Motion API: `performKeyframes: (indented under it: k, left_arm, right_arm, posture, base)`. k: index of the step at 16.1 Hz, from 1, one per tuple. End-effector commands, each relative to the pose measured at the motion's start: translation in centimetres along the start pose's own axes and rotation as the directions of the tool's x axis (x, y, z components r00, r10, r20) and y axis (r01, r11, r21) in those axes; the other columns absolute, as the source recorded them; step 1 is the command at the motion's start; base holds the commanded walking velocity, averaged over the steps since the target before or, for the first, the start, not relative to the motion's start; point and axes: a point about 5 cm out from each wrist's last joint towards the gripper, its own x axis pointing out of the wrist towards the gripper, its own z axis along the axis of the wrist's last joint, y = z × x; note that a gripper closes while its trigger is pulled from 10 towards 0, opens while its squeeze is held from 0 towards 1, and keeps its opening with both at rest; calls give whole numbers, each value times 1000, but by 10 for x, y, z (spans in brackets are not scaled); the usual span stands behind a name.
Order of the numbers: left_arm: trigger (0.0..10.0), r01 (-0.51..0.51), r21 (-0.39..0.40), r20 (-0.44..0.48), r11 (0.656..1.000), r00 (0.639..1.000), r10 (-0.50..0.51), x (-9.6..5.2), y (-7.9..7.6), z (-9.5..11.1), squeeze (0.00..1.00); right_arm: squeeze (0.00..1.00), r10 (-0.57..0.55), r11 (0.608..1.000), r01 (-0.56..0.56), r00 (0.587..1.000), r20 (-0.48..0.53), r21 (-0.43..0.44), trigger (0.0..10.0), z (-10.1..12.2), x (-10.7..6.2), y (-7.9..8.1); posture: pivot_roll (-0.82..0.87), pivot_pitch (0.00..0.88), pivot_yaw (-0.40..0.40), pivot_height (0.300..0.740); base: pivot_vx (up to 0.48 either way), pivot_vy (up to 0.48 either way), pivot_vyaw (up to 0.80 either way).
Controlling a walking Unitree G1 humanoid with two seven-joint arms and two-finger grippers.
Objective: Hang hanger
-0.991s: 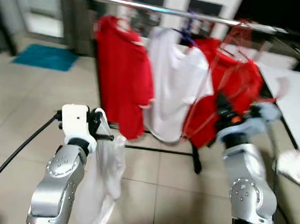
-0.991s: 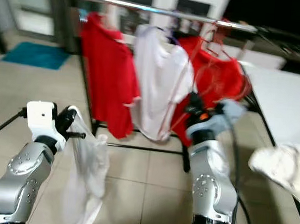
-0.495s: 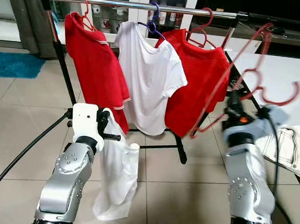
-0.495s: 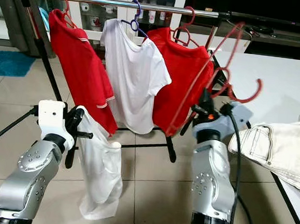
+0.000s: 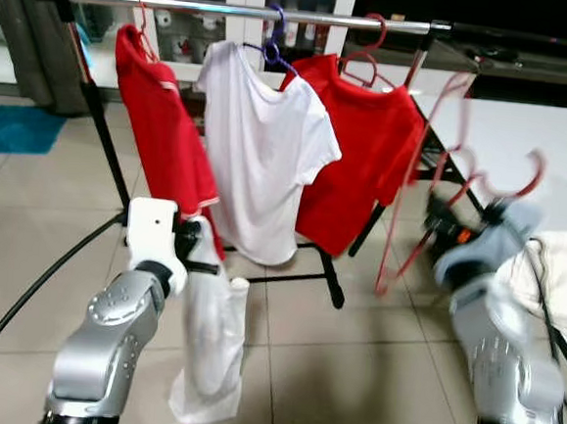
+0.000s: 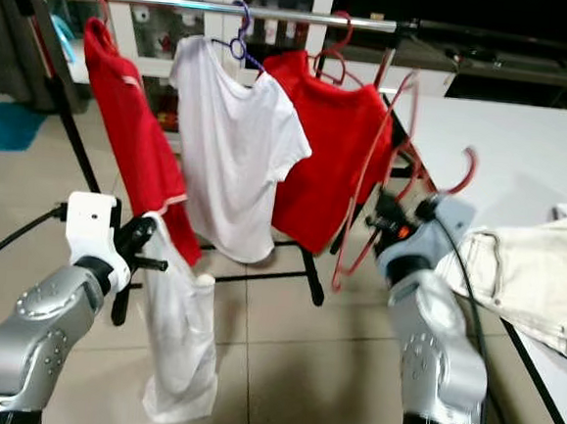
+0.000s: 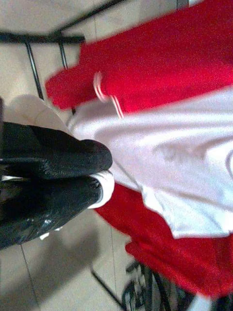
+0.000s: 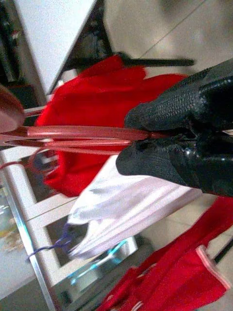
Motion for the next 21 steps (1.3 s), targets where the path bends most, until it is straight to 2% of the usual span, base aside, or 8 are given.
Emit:
performKeyframes:
  k: [1, 2, 3, 5, 8, 11, 14, 21]
  left_arm:
    - [10000, 29, -4, 66, 1000, 997, -29, 1, -4, 15, 0]
    - [10000, -23, 81, 104, 996, 994, 14, 2, -1, 15, 0]
    - [10000, -74, 101, 90, 992, 994, 65, 1, 0, 11, 0]
    - [10000, 68, 31, 27, 997, 997, -69, -6, -5, 6, 0]
    - [10000, 13, 34, 69, 999, 997, -15, -7, 2, 9, 0]
    - [10000, 43, 64, 50, 997, 998, -46, -11, -5, 4, 0]
    - [10000, 43, 82, 36, 996, 998, -46, -5, -9, 2, 0]
    - [10000, 102, 103, 23, 989, 994, -105, 2, -8, 9, 0]
  right_arm:
    - [0, -6, 1000, 6, 1000, -10, 6, 10000, 3, -4, -1]
    - [0, -11, 1000, 12, 999, -49, 8, 10000, -4, -11, 0]
    - [0, -58, 997, 53, 994, -88, -63, 10000, -12, -17, -4]
    - [0, -61, 991, 49, 994, -94, -126, 10000, -10, -19, -6]
    - [0, -63, 985, 48, 994, -87, -163, 10000, 1, -24, -6]
    - [0, -46, 990, 30, 993, -108, -138, 10000, -6, -22, 0]
    - [0, -158, 982, 141, 978, -137, -123, 10000, -18, -22, -8]
    - [0, -142, 983, 122, 978, -154, -135, 10000, -26, -34, 3]
  posture:
    - [74, 0, -42, 740]
    - [73, 0, -43, 740]
    - [73, 0, -29, 740]
    - [54, 0, -12, 740]
    - [49, 0, -21, 740]
    - [59, 0, -26, 740]
    - [72, 0, -19, 740]
    - [47, 0, 34, 740]
  base:
    - [0, 0, -725]
    - [0, 0, -700]
    - [0, 0, -669]
    - [0, 0, -691]
    - [0, 0, -688]
    - [0, 0, -646]
    - [0, 0, -648]
    - [0, 0, -692]
